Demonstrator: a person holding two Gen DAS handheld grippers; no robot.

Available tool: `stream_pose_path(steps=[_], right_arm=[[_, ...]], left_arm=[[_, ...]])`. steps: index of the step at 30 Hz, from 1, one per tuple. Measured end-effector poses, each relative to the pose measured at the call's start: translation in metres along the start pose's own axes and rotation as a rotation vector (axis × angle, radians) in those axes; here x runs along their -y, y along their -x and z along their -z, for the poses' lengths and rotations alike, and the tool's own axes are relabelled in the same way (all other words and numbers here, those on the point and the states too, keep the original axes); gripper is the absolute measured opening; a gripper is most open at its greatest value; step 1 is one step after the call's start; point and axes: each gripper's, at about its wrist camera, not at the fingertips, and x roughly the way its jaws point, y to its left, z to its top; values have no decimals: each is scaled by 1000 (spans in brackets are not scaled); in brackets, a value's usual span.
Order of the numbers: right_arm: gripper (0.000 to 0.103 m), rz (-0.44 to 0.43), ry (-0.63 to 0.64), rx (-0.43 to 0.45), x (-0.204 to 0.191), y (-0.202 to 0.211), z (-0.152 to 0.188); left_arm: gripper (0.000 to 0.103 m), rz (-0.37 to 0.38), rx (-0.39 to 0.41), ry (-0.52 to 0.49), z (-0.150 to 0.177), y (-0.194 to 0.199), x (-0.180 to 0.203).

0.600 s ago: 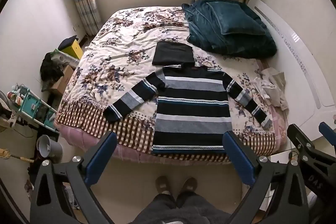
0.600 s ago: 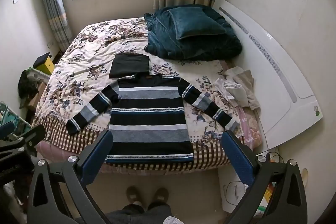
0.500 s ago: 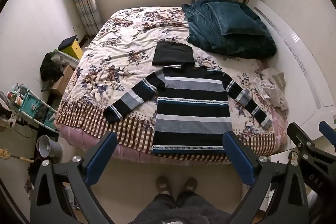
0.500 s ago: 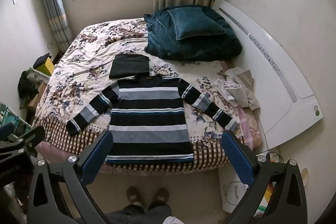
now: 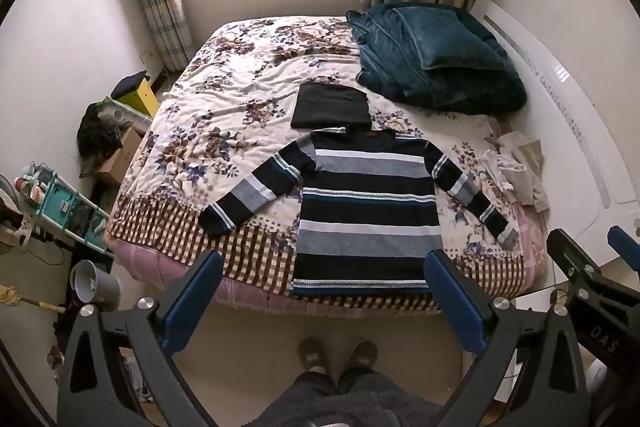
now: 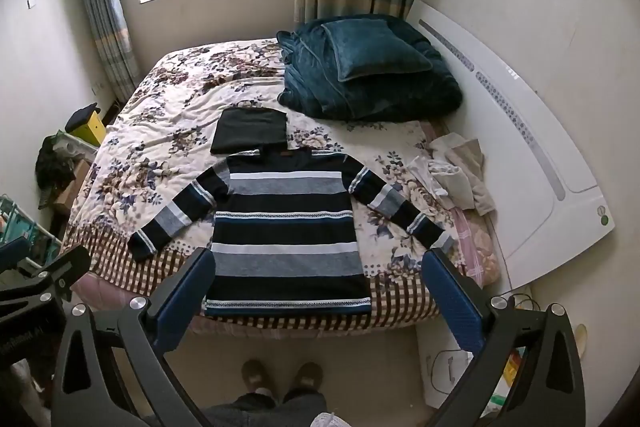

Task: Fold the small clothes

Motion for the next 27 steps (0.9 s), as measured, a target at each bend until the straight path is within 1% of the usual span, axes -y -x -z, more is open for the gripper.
stream_pose_path(steps=[4, 10, 15, 16, 18, 20, 27], right_arm=[[103, 0, 1, 3, 0, 0, 1], [103, -2, 1, 5, -3, 5, -6], [103, -1, 3, 5, -4, 7, -5], [103, -2, 4, 4, -8, 12, -15], [103, -4, 4, 3, -9, 15, -19], [103, -4, 3, 5, -7, 12, -15], [103, -2, 5, 8, -8, 16, -20]], left_arm=[[103, -1, 5, 1, -8, 6, -4], [103, -1, 22, 2, -7, 9, -7], [103, -1, 28, 1, -7, 9, -4], [103, -2, 29, 0, -8, 9, -3], [103, 0, 27, 0, -9, 10, -4], [103, 0, 28, 2, -9, 10, -4], [103, 1, 31, 1, -10, 10, -1]])
